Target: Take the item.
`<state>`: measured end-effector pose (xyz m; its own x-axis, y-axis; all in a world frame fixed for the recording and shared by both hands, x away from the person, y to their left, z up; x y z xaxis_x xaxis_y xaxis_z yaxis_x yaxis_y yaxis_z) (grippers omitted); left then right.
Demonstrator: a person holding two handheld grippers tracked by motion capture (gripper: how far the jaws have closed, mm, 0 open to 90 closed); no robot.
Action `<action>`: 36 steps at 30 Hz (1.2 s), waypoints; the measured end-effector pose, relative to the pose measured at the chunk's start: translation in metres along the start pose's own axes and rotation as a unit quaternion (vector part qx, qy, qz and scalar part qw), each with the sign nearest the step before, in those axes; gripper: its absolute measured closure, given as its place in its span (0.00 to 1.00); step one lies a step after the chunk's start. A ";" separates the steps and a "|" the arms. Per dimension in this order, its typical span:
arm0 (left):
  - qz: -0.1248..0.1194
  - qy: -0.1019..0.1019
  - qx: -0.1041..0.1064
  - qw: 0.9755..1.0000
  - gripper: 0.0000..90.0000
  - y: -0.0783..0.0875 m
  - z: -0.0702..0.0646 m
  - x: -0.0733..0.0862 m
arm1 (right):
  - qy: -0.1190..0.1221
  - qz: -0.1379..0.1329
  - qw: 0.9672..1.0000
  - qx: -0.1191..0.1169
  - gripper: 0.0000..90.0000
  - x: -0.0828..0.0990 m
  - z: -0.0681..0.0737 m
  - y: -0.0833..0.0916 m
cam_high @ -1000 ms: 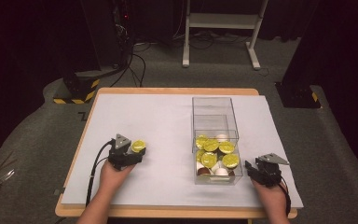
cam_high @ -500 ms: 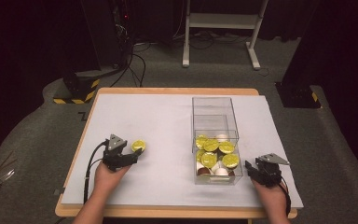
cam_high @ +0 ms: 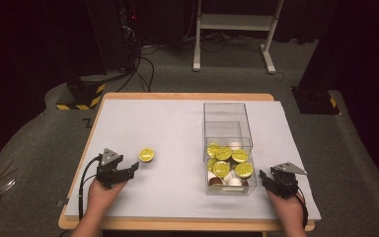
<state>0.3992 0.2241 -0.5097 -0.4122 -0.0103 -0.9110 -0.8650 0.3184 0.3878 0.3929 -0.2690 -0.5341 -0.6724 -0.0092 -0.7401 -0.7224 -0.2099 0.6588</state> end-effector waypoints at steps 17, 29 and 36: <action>0.039 0.004 -0.029 0.999 0.32 0.026 0.024 0.034 | -0.001 -0.001 1.000 0.001 0.58 0.000 0.000 0.000; 0.049 -0.019 -0.040 0.998 0.30 0.023 0.021 0.040 | 0.005 -0.010 1.000 -0.004 0.53 0.000 0.001 0.002; 0.042 -0.013 -0.041 0.998 0.30 0.023 0.020 0.040 | 0.005 -0.001 1.000 -0.028 0.46 0.000 0.006 0.012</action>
<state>0.3688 0.2499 -0.5404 -0.4782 0.0378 -0.8774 -0.8484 0.2386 0.4726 0.3832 -0.2656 -0.5252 -0.6695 -0.0179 -0.7426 -0.7132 -0.2638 0.6494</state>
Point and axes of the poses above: each handheld gripper's, and its own axes: y roughly backward along the jaws, x roughly out of its underside, z roughly to its left, the point moved 5 cm from there along -y, roughly forward along the jaws, and after that the axes turned 11 degrees about -y, right-handed, at the moved point
